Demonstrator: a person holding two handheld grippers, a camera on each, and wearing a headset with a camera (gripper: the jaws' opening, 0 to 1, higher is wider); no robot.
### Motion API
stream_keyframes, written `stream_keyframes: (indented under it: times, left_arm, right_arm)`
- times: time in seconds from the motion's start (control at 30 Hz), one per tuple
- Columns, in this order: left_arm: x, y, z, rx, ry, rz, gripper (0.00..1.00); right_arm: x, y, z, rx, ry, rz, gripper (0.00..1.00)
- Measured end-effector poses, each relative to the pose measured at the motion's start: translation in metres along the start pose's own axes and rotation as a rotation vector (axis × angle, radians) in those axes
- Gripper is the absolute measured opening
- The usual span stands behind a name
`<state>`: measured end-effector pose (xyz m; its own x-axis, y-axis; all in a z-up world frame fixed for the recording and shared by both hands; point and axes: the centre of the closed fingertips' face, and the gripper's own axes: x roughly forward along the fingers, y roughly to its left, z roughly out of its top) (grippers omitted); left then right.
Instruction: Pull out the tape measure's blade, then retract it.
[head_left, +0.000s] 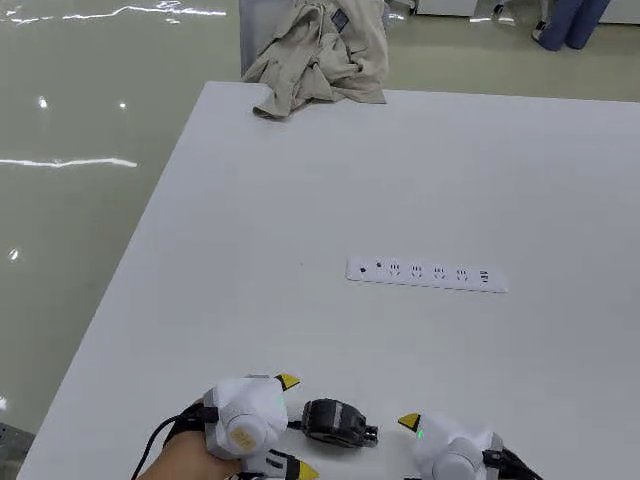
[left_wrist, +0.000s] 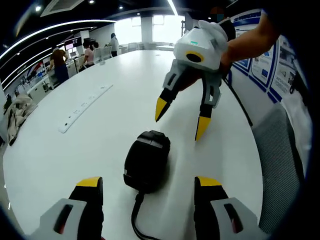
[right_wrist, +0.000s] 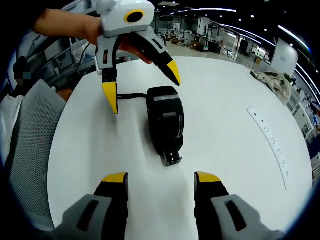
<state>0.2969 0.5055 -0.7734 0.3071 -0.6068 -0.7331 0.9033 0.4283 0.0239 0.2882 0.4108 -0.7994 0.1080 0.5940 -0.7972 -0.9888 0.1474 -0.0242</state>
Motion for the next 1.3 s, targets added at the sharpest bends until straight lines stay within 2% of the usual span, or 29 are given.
stream_keyframes:
  times: [0.17,0.5,0.8,1.07,1.3]
  left_arm:
    - [0.006,0.002,0.001,0.049,0.019,-0.017,0.7]
    - [0.016,0.002,0.009,0.089,0.017,-0.072,0.66]
    - [0.021,0.004,0.013,0.131,0.025,-0.09,0.63]
    - [0.028,-0.001,0.012,0.162,0.033,-0.118,0.58]
    - [0.034,-0.004,0.012,0.186,0.045,-0.138,0.56]
  right_arm:
    - [0.003,-0.004,0.005,-0.029,-0.013,0.011,0.52]
    - [0.011,-0.01,0.008,-0.081,-0.004,0.042,0.47]
    - [0.019,-0.01,0.008,-0.12,0.003,0.068,0.45]
    - [0.022,-0.01,0.006,-0.138,0.009,0.08,0.39]
    - [0.027,-0.012,0.007,-0.139,0.011,0.087,0.39]
